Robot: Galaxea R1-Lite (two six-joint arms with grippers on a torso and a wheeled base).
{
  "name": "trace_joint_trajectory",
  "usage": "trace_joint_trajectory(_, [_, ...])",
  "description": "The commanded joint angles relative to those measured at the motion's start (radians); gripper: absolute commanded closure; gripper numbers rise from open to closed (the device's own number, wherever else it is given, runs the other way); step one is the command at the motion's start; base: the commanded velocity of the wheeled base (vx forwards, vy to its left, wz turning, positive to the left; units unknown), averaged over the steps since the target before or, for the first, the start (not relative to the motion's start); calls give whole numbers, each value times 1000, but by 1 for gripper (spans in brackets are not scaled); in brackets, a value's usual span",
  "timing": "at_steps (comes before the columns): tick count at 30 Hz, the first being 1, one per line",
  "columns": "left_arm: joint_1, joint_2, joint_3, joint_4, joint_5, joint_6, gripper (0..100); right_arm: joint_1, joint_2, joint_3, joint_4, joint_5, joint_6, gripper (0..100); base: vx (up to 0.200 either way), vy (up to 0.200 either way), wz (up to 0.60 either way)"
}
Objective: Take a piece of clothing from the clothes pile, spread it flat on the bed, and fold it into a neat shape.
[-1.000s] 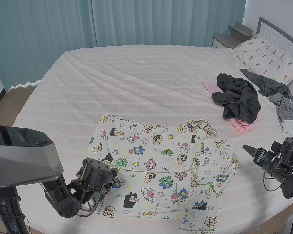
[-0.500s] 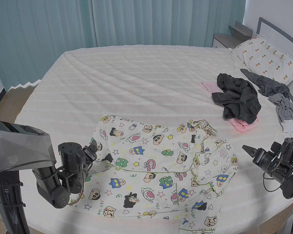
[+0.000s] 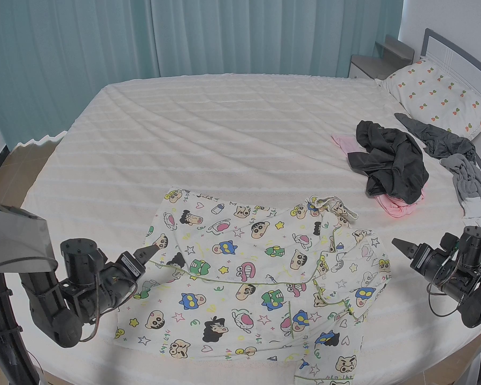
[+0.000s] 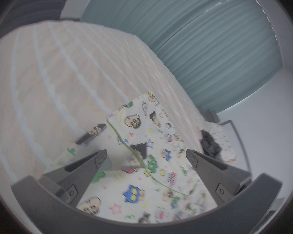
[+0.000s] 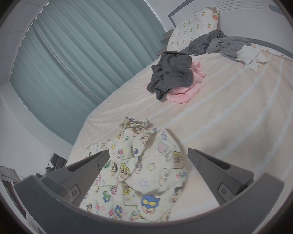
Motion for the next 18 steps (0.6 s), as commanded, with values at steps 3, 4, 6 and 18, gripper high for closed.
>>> trace_joint_trajectory(3, [245, -206, 69, -1, -369, -255, 0, 203, 97, -287, 57, -11, 95, 0, 0, 0, 0])
trace_joint_trajectory(4, [260, -203, 67, -1, -386, -273, 0, 222, 119, -334, 89, -16, 101, 0, 0, 0, 0])
trace_joint_trajectory(6, [284, -200, 65, -1, -414, -309, 0, 255, 160, -434, 169, -31, 122, 0, 0, 0, 0])
trace_joint_trajectory(18, [294, -129, 65, -4, -477, -347, 0, 311, 356, -1032, 713, -88, 412, 0, 0, 0, 0])
